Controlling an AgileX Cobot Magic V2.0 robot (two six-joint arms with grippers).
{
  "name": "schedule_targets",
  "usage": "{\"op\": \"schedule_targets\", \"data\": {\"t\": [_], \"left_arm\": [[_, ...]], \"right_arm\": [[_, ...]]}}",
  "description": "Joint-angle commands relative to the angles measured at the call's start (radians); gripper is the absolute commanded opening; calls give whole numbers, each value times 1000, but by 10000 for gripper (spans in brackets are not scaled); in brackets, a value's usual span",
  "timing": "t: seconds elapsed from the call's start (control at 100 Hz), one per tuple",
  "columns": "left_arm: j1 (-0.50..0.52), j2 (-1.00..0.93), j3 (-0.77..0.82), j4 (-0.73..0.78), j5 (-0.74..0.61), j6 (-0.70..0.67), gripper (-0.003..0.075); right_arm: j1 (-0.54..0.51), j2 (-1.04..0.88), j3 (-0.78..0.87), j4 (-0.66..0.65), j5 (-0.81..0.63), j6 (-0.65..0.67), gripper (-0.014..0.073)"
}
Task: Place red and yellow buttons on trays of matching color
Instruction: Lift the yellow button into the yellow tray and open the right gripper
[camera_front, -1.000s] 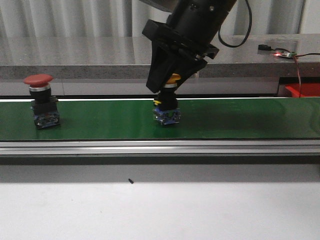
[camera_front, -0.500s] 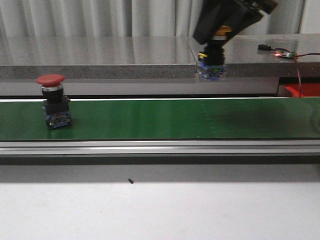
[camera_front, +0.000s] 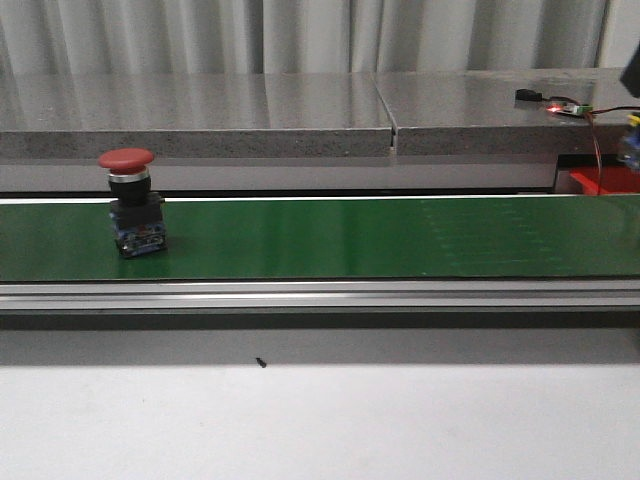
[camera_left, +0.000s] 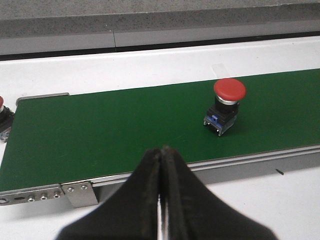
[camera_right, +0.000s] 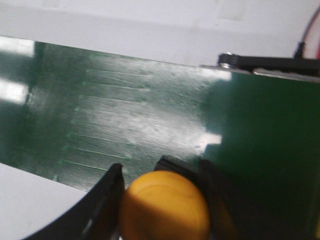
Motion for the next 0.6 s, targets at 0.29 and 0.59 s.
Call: {"op": "schedule_targets", "data": {"t": [0.29,0.59], "left_arm": [[-6,3,-26,-29,-69,-6,-19],[-6,3,-26,-29,-69,-6,-19]], "right_arm": [[-295,-56,77,36,-44,117,205],[-423,-56,148,31,-112,161,205]]}}
